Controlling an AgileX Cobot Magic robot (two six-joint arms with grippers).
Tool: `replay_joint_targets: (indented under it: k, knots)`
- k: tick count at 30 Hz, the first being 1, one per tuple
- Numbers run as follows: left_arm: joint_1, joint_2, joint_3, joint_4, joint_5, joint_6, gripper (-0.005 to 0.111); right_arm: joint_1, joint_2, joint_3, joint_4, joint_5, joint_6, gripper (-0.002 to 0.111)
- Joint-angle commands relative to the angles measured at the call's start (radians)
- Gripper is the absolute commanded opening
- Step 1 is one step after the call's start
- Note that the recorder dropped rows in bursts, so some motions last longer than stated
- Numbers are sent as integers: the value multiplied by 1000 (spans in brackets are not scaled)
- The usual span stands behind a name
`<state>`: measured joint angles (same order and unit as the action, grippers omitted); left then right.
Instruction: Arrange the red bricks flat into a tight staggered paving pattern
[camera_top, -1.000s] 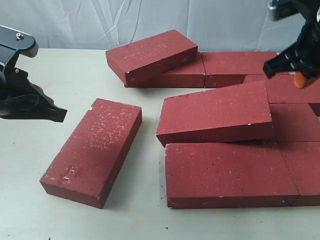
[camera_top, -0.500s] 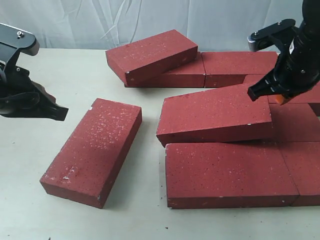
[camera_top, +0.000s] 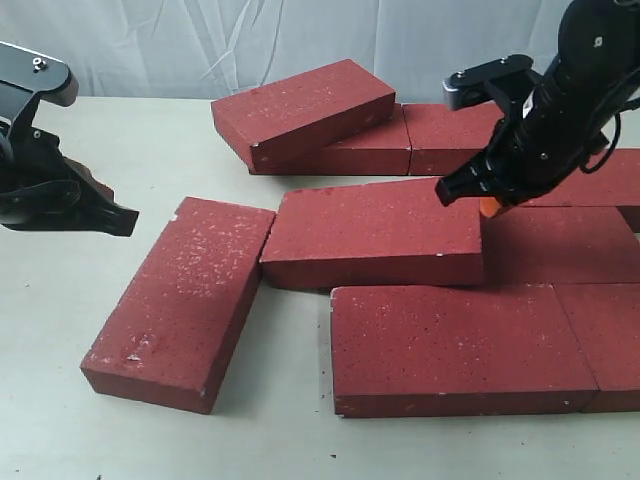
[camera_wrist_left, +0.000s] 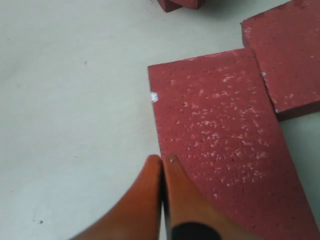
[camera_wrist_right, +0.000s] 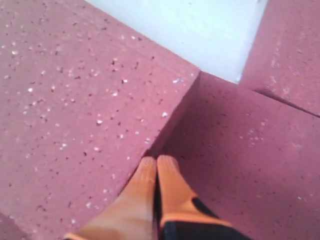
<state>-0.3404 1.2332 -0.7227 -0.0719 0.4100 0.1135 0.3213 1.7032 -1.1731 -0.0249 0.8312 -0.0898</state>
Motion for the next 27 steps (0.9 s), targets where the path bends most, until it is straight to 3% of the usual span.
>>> replay_joint_targets:
  k: [1,5,8,12,21,27]
  knots:
    - [-1,-6,6,-12,-13,0,0,49,-1,2,46,-59,-11,-1]
    - [-1,-6,6,-14,-13,0,0,102,18,2,92,-110,-13,-1]
    - [-1,-6,6,-14,-9,0,0,116,23,2,10,-139,7,-1]
    - [-1,-6,6,-14,-9,0,0,73,-8,-11,-121,-130,166,-1]
    - [-1,-6,6,-61,-15,0,0,-28,-50,-9,-214,-42,110,-1]
    - [-1,-6,6,-63,-27,0,0,-19,57,-9,-178,-34,78,-1]
